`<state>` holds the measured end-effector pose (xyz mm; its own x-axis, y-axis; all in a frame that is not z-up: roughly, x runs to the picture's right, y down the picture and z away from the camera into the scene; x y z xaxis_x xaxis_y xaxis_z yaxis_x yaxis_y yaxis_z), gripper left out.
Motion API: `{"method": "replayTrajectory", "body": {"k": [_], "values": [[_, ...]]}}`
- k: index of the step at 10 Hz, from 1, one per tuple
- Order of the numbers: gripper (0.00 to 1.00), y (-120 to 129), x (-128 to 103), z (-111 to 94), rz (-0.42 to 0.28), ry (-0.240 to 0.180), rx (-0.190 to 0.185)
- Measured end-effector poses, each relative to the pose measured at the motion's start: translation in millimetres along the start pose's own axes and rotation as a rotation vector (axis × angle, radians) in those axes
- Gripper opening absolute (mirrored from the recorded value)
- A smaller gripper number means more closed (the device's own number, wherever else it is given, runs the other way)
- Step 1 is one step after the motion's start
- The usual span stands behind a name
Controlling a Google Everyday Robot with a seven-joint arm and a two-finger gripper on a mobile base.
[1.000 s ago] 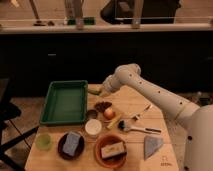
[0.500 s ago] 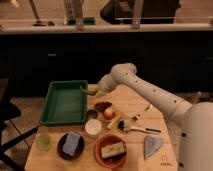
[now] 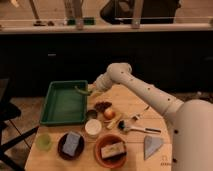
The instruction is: Place pepper in tray
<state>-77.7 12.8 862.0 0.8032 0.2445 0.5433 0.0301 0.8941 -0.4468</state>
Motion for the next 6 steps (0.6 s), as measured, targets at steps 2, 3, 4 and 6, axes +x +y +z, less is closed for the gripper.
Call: {"method": "replayTrajectory", "body": {"k": [2, 3, 4, 6], "values": [[0.00, -1, -4, 4, -0.003, -0.021, -0.010], [0.00, -2, -6, 6, -0.004, -0.032, -0.013], [0.00, -1, -8, 8, -0.005, -0.038, -0.017], [0.00, -1, -17, 16, -0.010, -0.060, -0.030]]}}
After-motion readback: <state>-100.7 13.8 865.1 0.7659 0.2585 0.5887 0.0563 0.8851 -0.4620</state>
